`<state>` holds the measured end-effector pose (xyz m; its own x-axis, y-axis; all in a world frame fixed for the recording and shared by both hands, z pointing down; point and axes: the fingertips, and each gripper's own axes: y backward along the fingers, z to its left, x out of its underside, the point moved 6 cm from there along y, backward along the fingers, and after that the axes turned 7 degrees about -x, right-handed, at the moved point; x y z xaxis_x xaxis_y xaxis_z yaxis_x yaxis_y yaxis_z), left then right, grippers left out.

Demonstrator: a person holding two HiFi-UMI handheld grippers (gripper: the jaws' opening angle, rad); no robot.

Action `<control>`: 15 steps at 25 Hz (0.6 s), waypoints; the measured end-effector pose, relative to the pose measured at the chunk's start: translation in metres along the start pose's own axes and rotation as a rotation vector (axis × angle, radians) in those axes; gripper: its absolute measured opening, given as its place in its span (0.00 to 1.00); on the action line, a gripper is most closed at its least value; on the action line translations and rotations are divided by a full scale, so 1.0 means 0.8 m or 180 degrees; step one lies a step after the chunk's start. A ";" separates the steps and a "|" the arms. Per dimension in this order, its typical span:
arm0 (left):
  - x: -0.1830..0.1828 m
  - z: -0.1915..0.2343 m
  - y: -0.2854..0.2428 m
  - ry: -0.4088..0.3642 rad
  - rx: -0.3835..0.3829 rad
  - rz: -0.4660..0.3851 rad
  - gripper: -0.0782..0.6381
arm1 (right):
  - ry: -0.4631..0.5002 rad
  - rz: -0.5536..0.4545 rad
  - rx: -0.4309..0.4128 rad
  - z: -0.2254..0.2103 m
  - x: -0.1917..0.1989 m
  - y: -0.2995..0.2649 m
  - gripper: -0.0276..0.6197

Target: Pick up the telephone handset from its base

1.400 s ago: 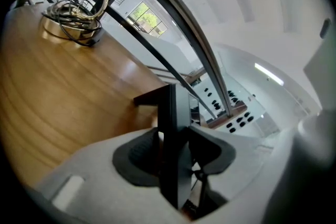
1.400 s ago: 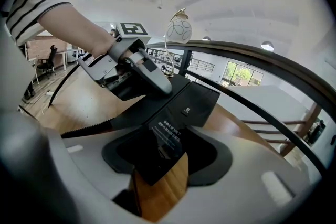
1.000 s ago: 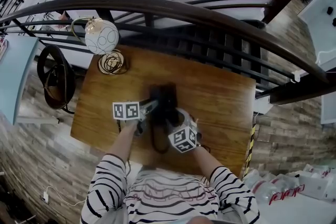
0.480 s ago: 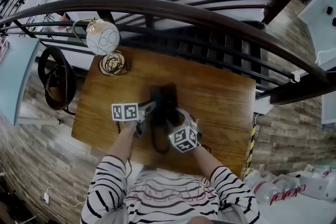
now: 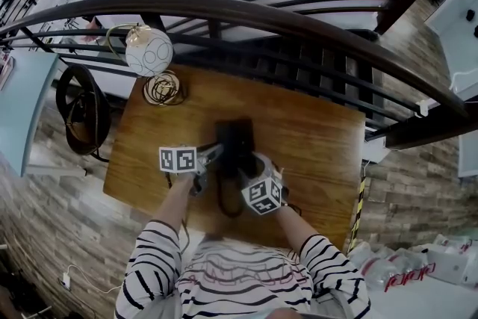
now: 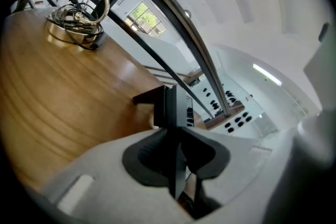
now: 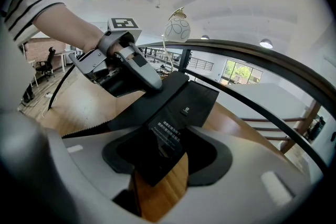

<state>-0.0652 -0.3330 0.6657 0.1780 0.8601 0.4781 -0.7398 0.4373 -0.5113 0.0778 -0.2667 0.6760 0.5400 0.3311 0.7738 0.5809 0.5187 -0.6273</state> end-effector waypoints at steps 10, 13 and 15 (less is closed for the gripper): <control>0.005 -0.001 0.014 0.0040 0.0124 -0.0159 0.22 | -0.0037 -0.0002 0.0012 0.003 0.000 -0.001 0.37; 0.006 -0.002 0.018 0.0050 0.0130 -0.0202 0.22 | -0.0042 0.0003 0.0015 0.004 0.000 0.000 0.37; 0.006 -0.004 0.022 0.0044 0.0135 -0.0235 0.22 | -0.0050 0.0012 0.0014 0.005 0.000 0.000 0.37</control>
<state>-0.0756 -0.3201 0.6569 0.2418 0.8295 0.5034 -0.7511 0.4885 -0.4442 0.0750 -0.2635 0.6763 0.5325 0.3453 0.7728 0.5762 0.5208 -0.6298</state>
